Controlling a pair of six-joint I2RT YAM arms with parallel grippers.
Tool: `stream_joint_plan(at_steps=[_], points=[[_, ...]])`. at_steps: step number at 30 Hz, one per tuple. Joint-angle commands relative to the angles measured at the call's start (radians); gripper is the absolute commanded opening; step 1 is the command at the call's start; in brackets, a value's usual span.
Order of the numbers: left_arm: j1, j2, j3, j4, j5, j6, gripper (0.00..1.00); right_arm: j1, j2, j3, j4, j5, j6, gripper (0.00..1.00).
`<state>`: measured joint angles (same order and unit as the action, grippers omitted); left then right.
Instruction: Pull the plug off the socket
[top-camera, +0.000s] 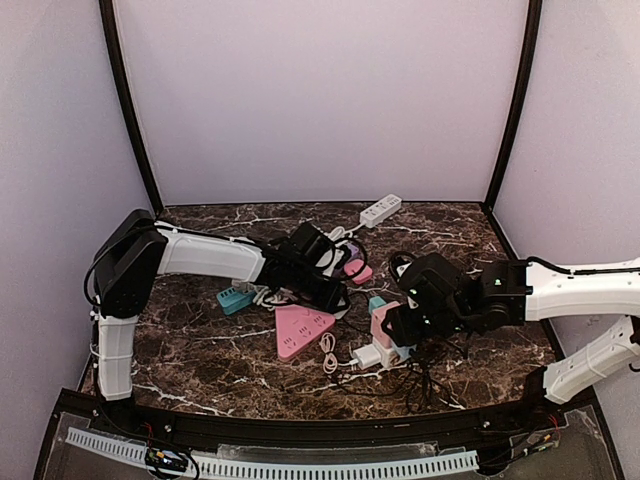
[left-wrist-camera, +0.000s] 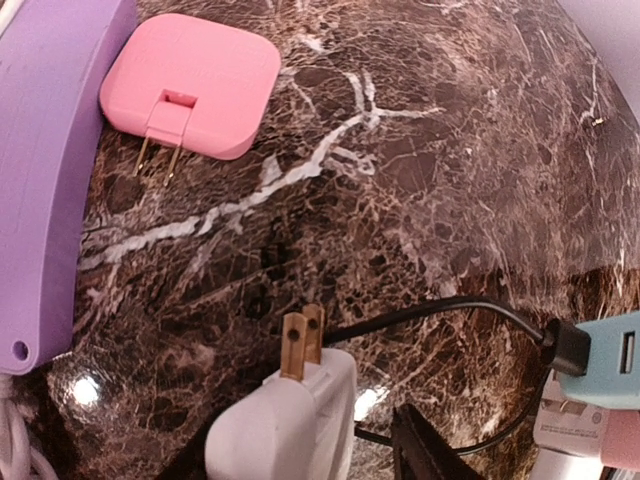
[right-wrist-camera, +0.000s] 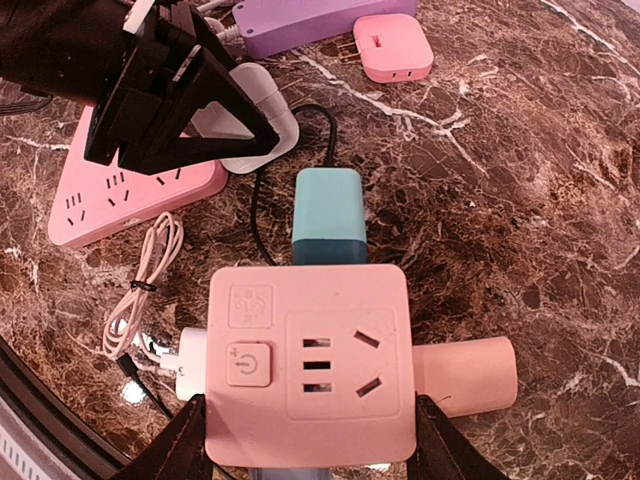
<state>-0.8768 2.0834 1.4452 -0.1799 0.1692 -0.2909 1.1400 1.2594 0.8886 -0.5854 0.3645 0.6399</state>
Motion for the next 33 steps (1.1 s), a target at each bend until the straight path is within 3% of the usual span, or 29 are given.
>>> stream_joint_plan(at_steps=[1, 9, 11, 17, 21, 31, 33], points=[[0.006, -0.006, 0.015, -0.033, -0.014, 0.001, 0.55, 0.006, -0.004, 0.006, 0.096, 0.013, -0.003, 0.00], [0.006, -0.090, -0.013, -0.040, -0.112, 0.014, 0.82, 0.007, -0.002, -0.006, 0.096, 0.029, 0.015, 0.00], [0.006, -0.144, -0.031, -0.040, -0.148, 0.022, 0.84, 0.007, 0.003, -0.007, 0.096, 0.033, 0.017, 0.00], [0.006, -0.282, -0.122, -0.028, -0.280, 0.030, 0.86, 0.007, 0.030, -0.003, 0.108, 0.036, 0.010, 0.00], [0.006, -0.388, -0.213, 0.022, -0.296, 0.012, 0.86, 0.006, 0.039, -0.017, 0.177, 0.017, -0.016, 0.00], [0.004, -0.573, -0.411, 0.140, -0.182, -0.074, 0.86, 0.010, 0.154, 0.026, 0.319, 0.005, -0.093, 0.00], [0.003, -0.594, -0.441, 0.164, -0.145, -0.096, 0.86, 0.009, 0.169, 0.038, 0.320, 0.000, -0.100, 0.10]])
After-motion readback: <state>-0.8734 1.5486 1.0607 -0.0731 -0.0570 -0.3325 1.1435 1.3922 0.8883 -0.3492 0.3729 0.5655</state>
